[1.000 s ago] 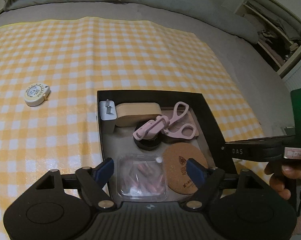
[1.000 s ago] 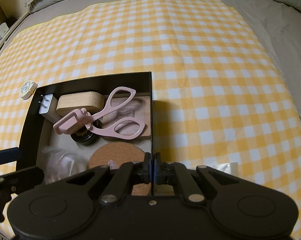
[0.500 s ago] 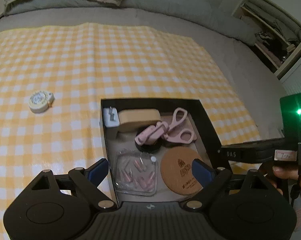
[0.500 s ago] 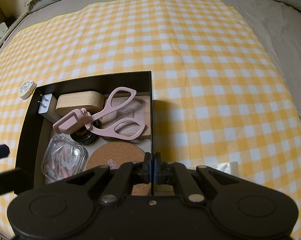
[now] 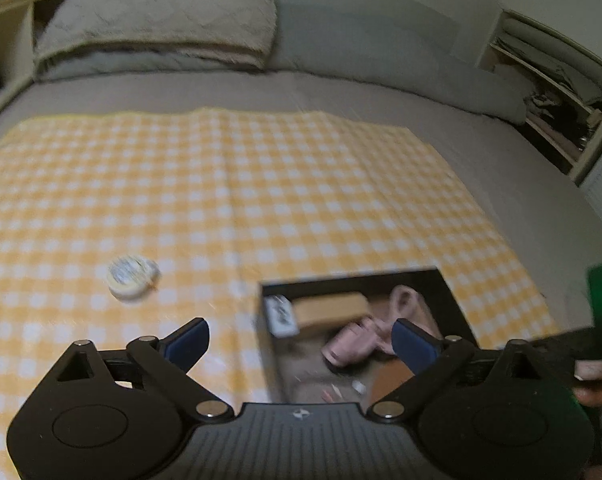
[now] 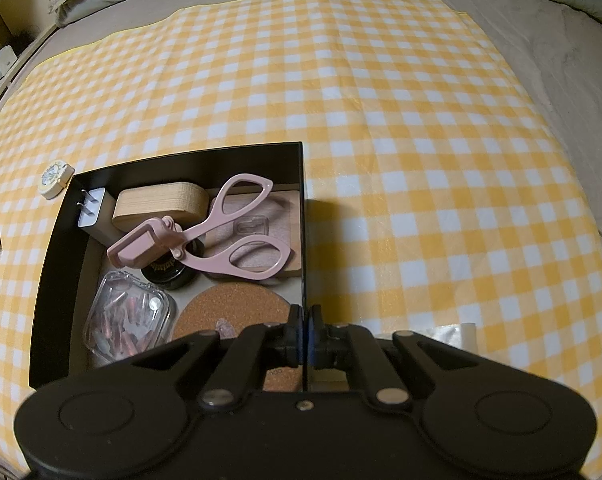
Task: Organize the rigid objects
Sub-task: 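Move the left tool to the round white tape measure and grasp it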
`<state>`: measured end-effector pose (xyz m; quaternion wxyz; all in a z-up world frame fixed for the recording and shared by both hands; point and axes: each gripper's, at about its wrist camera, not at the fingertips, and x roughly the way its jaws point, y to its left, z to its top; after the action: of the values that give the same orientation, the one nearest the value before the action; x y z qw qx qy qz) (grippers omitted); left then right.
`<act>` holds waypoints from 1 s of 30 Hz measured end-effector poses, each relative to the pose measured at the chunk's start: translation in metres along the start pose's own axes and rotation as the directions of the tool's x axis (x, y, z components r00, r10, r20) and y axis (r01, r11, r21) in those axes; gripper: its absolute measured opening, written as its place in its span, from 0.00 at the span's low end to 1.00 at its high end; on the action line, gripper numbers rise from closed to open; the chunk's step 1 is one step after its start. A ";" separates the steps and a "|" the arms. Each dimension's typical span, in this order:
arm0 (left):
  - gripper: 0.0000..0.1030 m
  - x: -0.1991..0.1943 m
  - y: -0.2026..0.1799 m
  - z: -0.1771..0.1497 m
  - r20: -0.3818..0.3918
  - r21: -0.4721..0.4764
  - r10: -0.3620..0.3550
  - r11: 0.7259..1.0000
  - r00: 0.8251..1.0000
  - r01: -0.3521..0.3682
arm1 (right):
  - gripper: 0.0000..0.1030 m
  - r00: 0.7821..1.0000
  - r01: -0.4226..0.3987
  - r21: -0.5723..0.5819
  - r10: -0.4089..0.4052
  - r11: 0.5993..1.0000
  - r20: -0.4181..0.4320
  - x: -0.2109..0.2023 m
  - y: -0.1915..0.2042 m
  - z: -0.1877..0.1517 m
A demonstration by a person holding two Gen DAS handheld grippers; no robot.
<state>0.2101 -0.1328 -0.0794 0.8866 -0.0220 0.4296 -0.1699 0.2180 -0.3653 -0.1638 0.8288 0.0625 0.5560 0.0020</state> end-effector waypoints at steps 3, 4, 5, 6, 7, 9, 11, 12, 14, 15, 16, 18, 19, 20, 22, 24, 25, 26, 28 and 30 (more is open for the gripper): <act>1.00 0.000 0.010 0.007 0.036 0.004 0.038 0.999 0.999 -0.038 | 0.03 1.000 -0.006 0.001 0.006 1.000 0.001 0.000 -0.001 -0.001; 1.00 0.001 0.015 0.010 0.044 0.000 0.045 0.999 0.998 -0.045 | 0.03 1.000 -0.006 0.001 0.006 1.000 0.001 0.000 -0.001 -0.001; 1.00 0.002 0.020 0.013 0.052 -0.004 0.053 0.999 0.997 -0.053 | 0.03 1.000 -0.007 0.001 0.007 1.000 0.001 0.000 -0.001 -0.002; 1.00 0.002 0.024 0.015 0.062 -0.007 0.067 0.998 0.996 -0.067 | 0.04 1.000 -0.006 0.001 0.006 1.000 0.001 0.000 -0.001 -0.001; 1.00 0.003 0.028 0.017 0.070 -0.005 0.083 0.997 0.994 -0.083 | 0.04 1.000 -0.006 0.000 0.006 1.000 0.001 0.000 -0.001 -0.001; 1.00 0.005 0.036 0.021 0.092 0.008 0.117 0.993 0.989 -0.118 | 0.04 1.000 -0.007 -0.002 0.007 1.000 0.002 0.000 -0.001 -0.001; 1.00 0.009 0.043 0.025 0.104 0.014 0.144 0.989 0.984 -0.146 | 0.04 1.000 -0.009 -0.002 0.009 1.000 0.001 -0.001 -0.001 -0.002; 1.00 0.012 0.047 0.026 0.106 0.015 0.155 0.987 0.982 -0.157 | 0.04 1.000 -0.011 -0.001 0.011 1.000 0.002 -0.001 -0.002 -0.002; 1.00 0.018 0.056 0.029 0.103 0.013 0.167 0.986 0.981 -0.169 | 0.04 1.000 -0.014 0.000 0.014 1.000 0.002 -0.001 -0.002 -0.002; 1.00 0.022 0.061 0.030 0.098 0.011 0.179 0.983 0.979 -0.181 | 0.04 1.000 -0.014 -0.001 0.014 1.000 0.002 -0.002 -0.002 -0.003; 1.00 0.027 0.066 0.032 0.089 0.013 0.190 0.981 0.978 -0.192 | 0.04 1.000 -0.014 -0.002 0.014 1.000 0.003 -0.002 -0.002 -0.003; 1.00 0.035 0.077 0.033 0.079 0.022 0.212 0.977 0.974 -0.214 | 0.04 1.000 -0.014 -0.006 0.014 1.000 0.004 -0.003 -0.002 -0.003; 1.00 0.038 0.083 0.034 0.075 0.023 0.227 0.973 0.971 -0.229 | 0.04 1.000 -0.015 -0.007 0.015 1.000 0.005 -0.003 -0.002 -0.003; 1.00 0.041 0.088 0.035 0.071 0.021 0.241 0.970 0.968 -0.244 | 0.04 1.000 -0.016 -0.008 0.016 1.000 0.006 -0.004 -0.002 -0.004; 1.00 0.049 0.102 0.037 0.058 0.012 0.271 0.962 0.961 -0.272 | 0.04 1.000 -0.018 -0.010 0.018 1.000 0.007 -0.005 -0.002 -0.004; 1.00 0.056 0.115 0.039 0.043 -0.005 0.291 0.957 0.956 -0.291 | 0.04 1.000 -0.017 -0.014 0.018 1.000 0.008 -0.005 -0.001 -0.004; 1.00 0.060 0.121 0.039 0.036 -0.013 0.297 0.955 0.954 -0.297 | 0.04 1.000 -0.017 -0.016 0.017 1.000 0.009 -0.005 -0.001 -0.004; 1.00 0.064 0.127 0.039 0.028 -0.020 0.301 0.954 0.953 -0.300 | 0.04 1.000 -0.017 -0.017 0.017 1.000 0.009 -0.006 -0.001 -0.004; 1.00 0.071 0.136 0.039 0.012 -0.025 0.307 0.951 0.952 -0.307 | 0.04 1.000 -0.019 -0.019 0.019 1.000 0.009 -0.005 -0.001 -0.004; 1.00 0.080 0.142 0.038 -0.001 -0.023 0.311 0.950 0.950 -0.311 | 0.04 1.000 -0.026 -0.013 0.026 1.000 0.010 -0.006 -0.003 -0.004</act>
<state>0.3255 -0.0286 -0.1419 0.9027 0.0354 0.4282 -0.0230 0.2120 -0.3679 -0.1604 0.8318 0.0645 0.5511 0.0160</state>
